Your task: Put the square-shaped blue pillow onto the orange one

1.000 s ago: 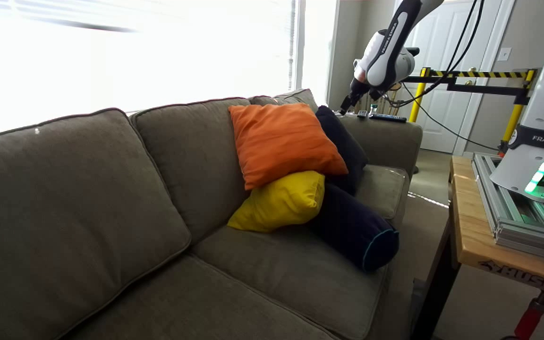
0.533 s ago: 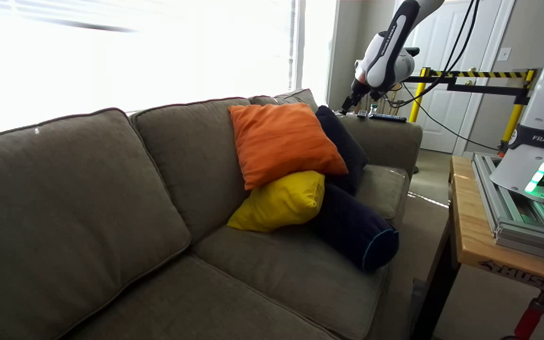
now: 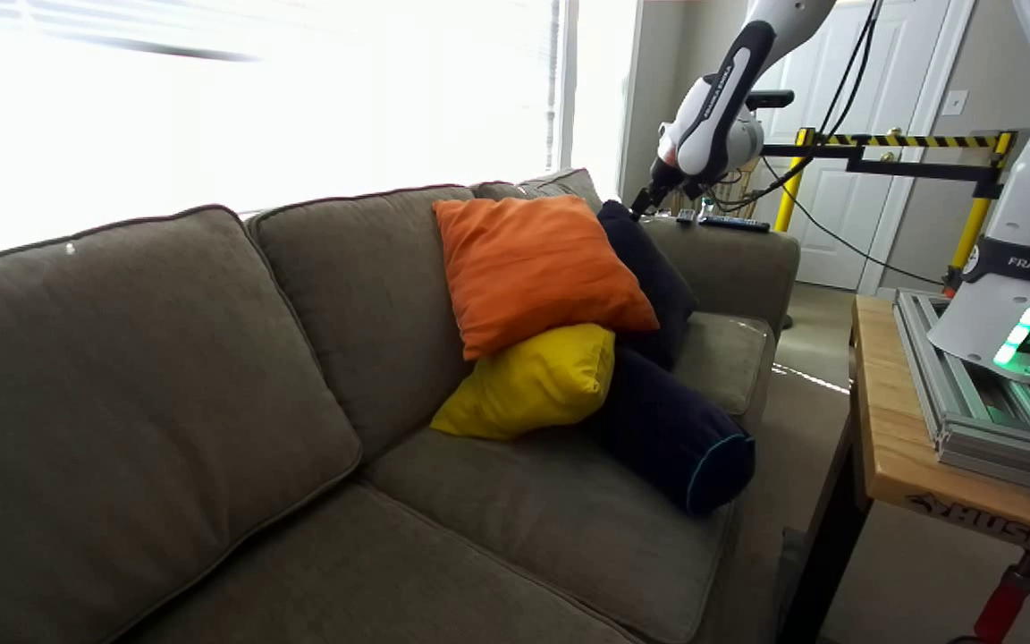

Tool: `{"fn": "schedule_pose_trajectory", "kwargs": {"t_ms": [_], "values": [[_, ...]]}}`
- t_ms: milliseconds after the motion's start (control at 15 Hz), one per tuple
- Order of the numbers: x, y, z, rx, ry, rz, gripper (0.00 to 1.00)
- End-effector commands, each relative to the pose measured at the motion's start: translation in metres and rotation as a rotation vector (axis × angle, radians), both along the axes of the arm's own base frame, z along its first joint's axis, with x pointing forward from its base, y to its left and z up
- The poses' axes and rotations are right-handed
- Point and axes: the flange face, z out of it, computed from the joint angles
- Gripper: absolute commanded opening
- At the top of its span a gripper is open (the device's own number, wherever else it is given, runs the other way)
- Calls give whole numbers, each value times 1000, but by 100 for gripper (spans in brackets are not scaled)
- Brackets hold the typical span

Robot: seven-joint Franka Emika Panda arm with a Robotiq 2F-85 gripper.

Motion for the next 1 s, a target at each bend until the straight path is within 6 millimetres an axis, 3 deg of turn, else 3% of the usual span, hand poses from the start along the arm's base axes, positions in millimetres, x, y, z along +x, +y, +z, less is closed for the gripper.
{"fn": "schedule_pose_trajectory", "kwargs": {"t_ms": [0, 333, 933], "values": [[17, -11, -26, 20, -40, -11, 100], [23, -32, -61, 8, -33, -20, 100], [50, -49, -93, -21, -25, -5, 100]]}}
